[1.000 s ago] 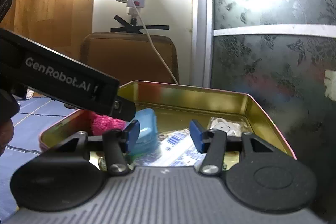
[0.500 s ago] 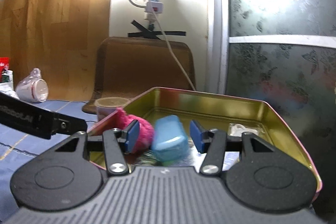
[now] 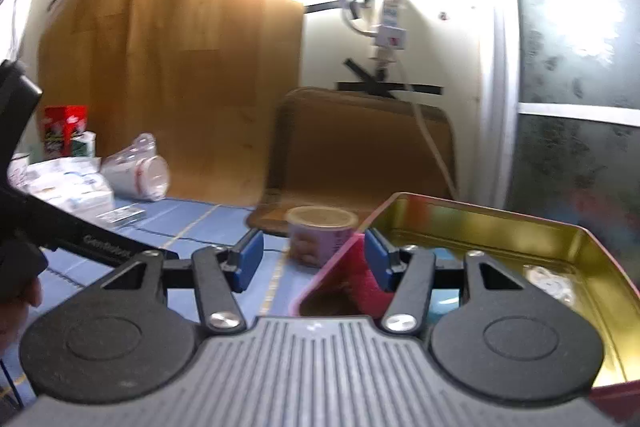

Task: Organize soft objects
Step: 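Withdraw the left gripper from the tin back over the table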

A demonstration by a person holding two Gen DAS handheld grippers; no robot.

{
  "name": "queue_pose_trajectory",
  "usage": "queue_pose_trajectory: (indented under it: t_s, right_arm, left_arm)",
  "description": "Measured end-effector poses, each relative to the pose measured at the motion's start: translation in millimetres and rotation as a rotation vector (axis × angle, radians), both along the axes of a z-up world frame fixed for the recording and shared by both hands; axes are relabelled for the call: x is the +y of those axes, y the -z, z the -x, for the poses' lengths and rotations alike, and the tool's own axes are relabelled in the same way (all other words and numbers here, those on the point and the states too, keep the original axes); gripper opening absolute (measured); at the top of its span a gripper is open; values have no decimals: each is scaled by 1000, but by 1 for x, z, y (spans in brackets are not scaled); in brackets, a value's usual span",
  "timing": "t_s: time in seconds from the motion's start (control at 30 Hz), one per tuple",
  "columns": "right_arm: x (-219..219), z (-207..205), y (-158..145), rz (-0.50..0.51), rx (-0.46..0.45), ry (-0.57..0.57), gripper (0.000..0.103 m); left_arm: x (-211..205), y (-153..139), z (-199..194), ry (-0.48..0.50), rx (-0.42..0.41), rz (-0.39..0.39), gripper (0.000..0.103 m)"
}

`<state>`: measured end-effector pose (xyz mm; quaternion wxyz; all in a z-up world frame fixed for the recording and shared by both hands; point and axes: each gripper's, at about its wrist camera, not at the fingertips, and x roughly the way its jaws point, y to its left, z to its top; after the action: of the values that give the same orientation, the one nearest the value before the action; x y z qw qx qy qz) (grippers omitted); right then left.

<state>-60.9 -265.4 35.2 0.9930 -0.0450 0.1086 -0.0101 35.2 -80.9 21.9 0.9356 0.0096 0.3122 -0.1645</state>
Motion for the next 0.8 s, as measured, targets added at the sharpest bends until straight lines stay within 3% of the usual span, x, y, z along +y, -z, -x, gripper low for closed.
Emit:
queue_pose_trajectory:
  t_s: [0.8]
  right_arm:
    - [102, -49, 14, 74, 145, -248, 63]
  left_arm:
    - [136, 36, -35, -318, 39, -11, 89]
